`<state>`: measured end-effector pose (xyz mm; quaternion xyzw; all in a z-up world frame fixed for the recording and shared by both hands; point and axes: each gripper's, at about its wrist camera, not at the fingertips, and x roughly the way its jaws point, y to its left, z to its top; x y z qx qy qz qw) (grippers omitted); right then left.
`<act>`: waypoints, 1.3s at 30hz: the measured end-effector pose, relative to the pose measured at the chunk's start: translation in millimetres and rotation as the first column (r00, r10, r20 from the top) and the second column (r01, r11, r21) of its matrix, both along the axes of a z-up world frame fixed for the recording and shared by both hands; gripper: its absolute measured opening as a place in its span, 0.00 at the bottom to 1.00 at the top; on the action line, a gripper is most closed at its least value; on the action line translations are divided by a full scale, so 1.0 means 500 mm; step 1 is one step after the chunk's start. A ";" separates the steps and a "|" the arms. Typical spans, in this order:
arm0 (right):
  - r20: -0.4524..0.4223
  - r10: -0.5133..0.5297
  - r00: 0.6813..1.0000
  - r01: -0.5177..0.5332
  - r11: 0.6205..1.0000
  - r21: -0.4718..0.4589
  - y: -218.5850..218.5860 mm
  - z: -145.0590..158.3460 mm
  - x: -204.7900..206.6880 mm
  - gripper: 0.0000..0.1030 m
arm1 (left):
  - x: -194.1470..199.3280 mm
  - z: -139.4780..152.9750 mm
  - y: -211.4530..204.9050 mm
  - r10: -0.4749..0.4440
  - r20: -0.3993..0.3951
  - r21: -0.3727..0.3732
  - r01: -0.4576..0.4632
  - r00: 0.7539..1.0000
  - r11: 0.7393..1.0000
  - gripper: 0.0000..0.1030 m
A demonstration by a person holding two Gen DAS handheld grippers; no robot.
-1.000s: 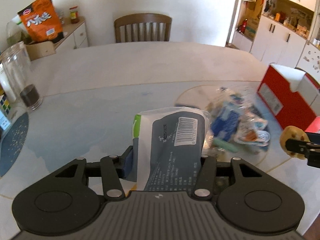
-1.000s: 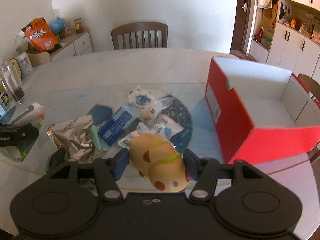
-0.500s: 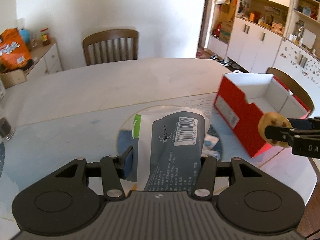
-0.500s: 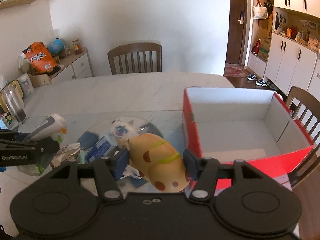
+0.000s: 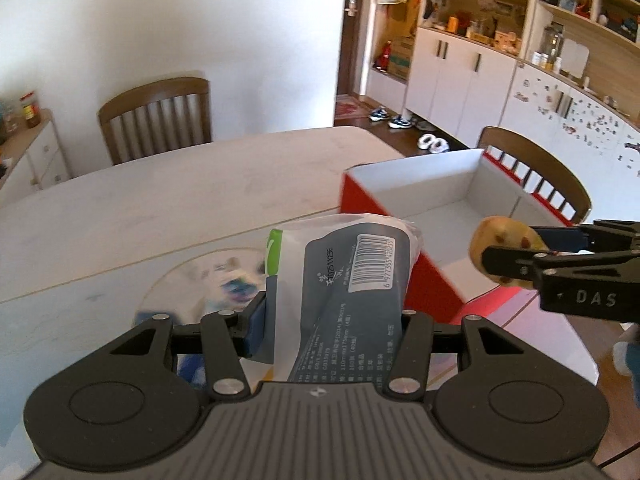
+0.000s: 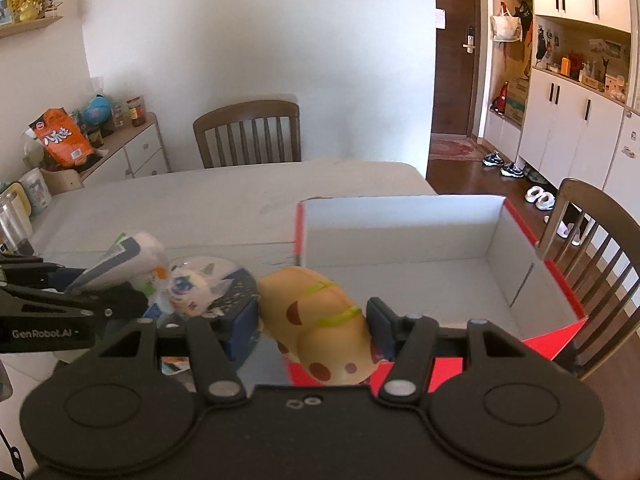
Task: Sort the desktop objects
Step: 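Carry the snack bag and yellow toy with both tools over the red box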
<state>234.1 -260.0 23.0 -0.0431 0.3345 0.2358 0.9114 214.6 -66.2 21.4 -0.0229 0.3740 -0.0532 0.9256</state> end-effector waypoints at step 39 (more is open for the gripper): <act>-0.098 0.137 0.986 -0.153 0.970 -0.188 -0.137 -0.096 0.251 0.58 | 0.320 -0.086 -0.323 -0.368 -0.202 0.212 0.407 0.908 0.889 0.49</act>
